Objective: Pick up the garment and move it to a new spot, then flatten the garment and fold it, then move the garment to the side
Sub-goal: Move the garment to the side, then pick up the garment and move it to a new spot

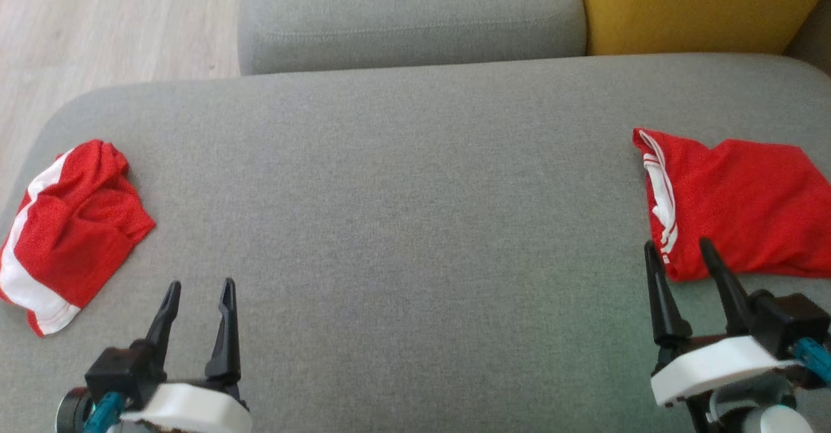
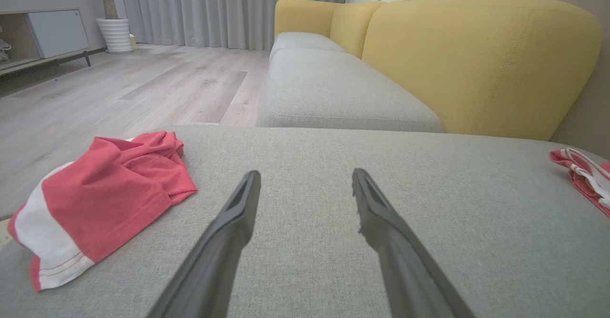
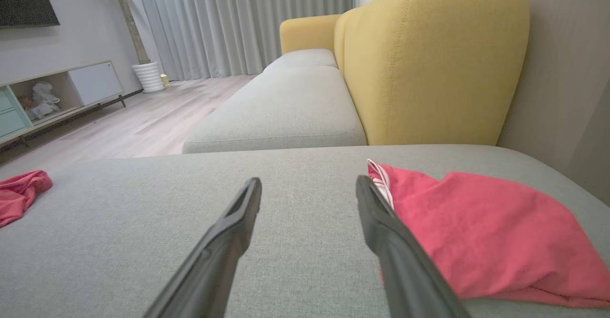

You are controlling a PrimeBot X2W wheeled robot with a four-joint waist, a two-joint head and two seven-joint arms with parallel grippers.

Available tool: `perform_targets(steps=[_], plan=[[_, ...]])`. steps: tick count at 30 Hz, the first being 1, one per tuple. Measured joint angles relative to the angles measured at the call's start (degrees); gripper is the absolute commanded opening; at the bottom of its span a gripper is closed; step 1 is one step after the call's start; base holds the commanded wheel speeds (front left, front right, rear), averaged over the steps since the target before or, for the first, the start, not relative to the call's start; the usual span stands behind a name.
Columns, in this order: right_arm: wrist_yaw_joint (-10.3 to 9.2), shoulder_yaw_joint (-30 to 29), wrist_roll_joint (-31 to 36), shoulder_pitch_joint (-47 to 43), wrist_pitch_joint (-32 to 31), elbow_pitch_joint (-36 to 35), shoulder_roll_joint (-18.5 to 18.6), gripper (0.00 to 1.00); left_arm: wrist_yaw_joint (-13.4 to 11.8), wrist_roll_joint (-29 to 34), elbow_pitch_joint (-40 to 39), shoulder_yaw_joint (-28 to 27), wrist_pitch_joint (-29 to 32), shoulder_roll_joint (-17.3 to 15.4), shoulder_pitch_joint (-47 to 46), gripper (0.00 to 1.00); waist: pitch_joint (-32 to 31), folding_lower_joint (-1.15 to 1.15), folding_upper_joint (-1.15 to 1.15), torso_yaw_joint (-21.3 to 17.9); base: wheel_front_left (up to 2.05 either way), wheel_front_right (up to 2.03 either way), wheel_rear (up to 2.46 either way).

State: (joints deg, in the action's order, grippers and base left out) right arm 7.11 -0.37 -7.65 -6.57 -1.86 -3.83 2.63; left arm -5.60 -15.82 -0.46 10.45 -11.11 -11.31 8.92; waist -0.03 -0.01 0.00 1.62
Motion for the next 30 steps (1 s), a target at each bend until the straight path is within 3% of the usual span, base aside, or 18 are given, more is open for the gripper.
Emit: perform_targets(steps=[30], plan=[[0.00, -0.84, -0.40, -2.33, -1.68, -1.68, -0.07, 1.00, -1.05, -1.00, 0.31, 1.56, 0.82, -0.82, 1.52, 1.00, -1.44, 0.00, 0.00, -0.34, 0.00, 0.00, 0.00]])
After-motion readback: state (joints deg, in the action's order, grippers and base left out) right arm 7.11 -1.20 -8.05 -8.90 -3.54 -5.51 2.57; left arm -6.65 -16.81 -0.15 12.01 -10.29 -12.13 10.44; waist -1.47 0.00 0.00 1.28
